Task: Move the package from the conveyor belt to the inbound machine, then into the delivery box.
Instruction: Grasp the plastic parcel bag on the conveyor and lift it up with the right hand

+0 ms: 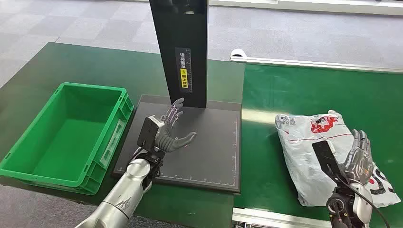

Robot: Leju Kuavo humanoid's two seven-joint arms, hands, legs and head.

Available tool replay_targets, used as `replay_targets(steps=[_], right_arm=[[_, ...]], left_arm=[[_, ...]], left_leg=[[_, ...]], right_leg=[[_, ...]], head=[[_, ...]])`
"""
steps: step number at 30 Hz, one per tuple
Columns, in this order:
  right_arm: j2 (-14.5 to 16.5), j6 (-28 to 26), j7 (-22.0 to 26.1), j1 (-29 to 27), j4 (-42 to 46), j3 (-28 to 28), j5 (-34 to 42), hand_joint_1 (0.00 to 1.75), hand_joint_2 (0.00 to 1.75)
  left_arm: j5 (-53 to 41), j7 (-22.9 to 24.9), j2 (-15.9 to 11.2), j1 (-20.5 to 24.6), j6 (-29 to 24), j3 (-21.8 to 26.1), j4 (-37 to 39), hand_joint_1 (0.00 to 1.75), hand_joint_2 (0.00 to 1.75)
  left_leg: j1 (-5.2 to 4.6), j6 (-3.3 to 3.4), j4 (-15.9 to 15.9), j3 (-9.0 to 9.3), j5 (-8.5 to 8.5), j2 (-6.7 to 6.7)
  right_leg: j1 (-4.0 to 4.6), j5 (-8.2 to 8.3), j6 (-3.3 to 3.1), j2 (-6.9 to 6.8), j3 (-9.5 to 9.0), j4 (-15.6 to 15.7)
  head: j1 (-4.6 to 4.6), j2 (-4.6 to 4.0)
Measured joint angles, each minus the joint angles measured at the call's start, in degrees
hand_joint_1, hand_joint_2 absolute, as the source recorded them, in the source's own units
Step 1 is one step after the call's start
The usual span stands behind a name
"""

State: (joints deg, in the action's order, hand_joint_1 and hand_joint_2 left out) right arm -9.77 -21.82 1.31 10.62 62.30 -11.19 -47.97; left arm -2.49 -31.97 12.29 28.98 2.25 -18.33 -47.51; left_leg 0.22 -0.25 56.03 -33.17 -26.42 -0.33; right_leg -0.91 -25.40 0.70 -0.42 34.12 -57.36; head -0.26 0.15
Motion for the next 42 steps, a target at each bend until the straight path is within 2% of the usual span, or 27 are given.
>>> replay_targets(steps=[7,17,23,24,25,27,28,29,36,42], right_arm=[[0.83,1.20,-0.45,-0.52,-0.44,-3.05,-0.70,0.00,1.75],[0.86,18.79,-6.94,-0.28,-5.48,-4.79,-10.77,0.00,1.75],[0.07,27.69,-5.20,2.37,-10.93,-4.55,-10.71,0.10,1.75],[-0.12,29.24,-4.11,2.79,-11.54,-4.31,-10.30,0.21,1.75],[-0.37,30.82,-2.80,3.15,-12.09,-3.94,-9.83,0.42,1.75],[-0.81,33.44,-0.11,3.81,-12.88,-2.76,-8.68,1.23,1.75],[-1.04,34.48,1.19,4.11,-13.16,-1.87,-7.88,1.54,1.75],[-1.23,35.26,2.35,4.41,-13.35,-0.79,-7.06,1.75,1.75],[-2.20,35.37,4.72,5.67,-13.56,6.11,-3.73,1.75,1.75],[-1.43,26.74,11.08,5.29,-11.06,9.50,2.09,1.75,1.75]], left_arm=[[-0.37,0.09,0.20,-0.06,0.10,0.37,-0.33,0.00,1.75],[-3.77,0.74,0.67,0.73,1.45,1.97,0.21,0.00,1.75],[-5.21,1.05,1.19,1.94,1.59,3.23,1.50,0.00,1.75],[-5.28,1.09,1.19,2.04,1.53,3.42,1.62,0.00,1.75],[-5.31,1.11,1.17,2.07,1.43,3.63,1.71,0.00,1.75],[-5.31,1.16,1.10,2.00,1.07,4.07,1.74,0.00,1.75],[-5.32,1.19,1.03,1.87,0.88,4.26,1.63,0.00,1.75],[-5.32,1.21,0.93,1.66,0.74,4.44,1.46,0.00,1.75],[-5.51,1.38,0.17,-0.74,0.32,5.20,-0.78,0.00,1.75],[-5.34,1.42,-0.29,-3.25,-0.08,5.82,-3.59,0.00,1.75]], left_leg=[[0.00,0.00,0.01,0.00,0.00,0.02],[0.00,0.00,0.01,0.00,0.00,0.03],[0.00,0.00,0.01,0.12,-0.01,0.11],[0.01,0.00,0.01,0.15,-0.01,0.16],[0.01,0.00,0.00,0.18,-0.02,0.22],[0.01,-0.01,0.00,0.22,-0.04,0.38],[0.01,-0.01,-0.01,0.25,-0.05,0.46],[0.01,-0.02,-0.01,0.27,-0.06,0.54],[0.06,-0.04,-0.01,0.37,-0.06,0.60],[0.07,-0.05,-0.01,0.23,-0.05,0.55]], right_leg=[[0.00,0.00,0.00,0.04,0.01,0.00],[0.00,0.00,0.00,0.04,0.01,0.00],[0.00,0.00,0.00,0.13,-0.09,0.00],[0.00,0.00,0.00,0.15,-0.12,0.00],[0.01,0.00,0.00,0.19,-0.15,0.00],[0.01,0.01,-0.01,0.33,-0.18,0.00],[0.01,0.02,-0.01,0.40,-0.19,0.00],[0.01,0.03,-0.02,0.46,-0.19,0.00],[0.06,0.05,-0.05,0.53,-0.22,0.00],[0.07,0.05,-0.05,0.49,-0.11,-0.01]], head=[[0.00,-0.01],[-0.01,-0.02],[0.01,-0.01],[0.01,-0.02],[0.01,-0.02],[0.01,-0.01],[0.01,-0.01],[0.01,-0.01],[0.01,0.00],[-0.01,-0.01]])
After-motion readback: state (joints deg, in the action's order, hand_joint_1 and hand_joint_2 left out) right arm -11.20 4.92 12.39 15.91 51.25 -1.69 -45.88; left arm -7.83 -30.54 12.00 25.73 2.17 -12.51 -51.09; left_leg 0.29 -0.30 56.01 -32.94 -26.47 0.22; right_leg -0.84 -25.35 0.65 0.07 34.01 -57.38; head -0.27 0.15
